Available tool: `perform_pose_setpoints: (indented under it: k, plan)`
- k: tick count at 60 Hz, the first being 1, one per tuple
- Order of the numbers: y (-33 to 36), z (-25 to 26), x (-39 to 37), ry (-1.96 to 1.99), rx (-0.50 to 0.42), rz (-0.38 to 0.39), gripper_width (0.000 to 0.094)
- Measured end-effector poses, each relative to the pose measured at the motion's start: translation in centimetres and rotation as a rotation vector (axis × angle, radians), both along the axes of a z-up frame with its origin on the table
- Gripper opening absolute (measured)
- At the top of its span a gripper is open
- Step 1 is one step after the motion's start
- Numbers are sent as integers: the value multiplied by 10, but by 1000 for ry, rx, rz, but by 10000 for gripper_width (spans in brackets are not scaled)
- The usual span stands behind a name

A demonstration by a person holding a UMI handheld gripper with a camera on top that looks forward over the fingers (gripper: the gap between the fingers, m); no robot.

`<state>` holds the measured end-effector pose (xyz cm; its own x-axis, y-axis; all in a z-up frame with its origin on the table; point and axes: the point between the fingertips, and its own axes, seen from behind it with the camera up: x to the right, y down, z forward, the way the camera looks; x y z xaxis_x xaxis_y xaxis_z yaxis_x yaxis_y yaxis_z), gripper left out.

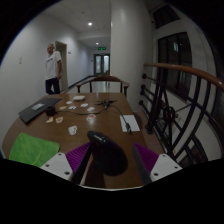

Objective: Arrange mouse

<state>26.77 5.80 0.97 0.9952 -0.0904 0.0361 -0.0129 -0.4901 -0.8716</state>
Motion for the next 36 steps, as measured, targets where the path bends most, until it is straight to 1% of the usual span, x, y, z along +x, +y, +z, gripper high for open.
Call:
perform_pose_setpoints:
  k: [6,7,12,16,17,22,25,29,33,36]
  plan:
    - [17,-2,8,3,-19,-35,785]
    - [39,-6,10,3,-23,-44,757]
    - [45,-12,12,15,-53,-72,455]
    - [48,-12,16,18,-60,-97,398]
    - [59,-12,17,18,-59,-97,377]
    - [62,-9,17,20,-37,-92,274]
    - [63,-5,22,41,-13,-132,244]
    - [57,3,27,95,24,-175,235]
    - [50,20,29,83,66,-196,232]
    - [43,41,26,42,104,-195,234]
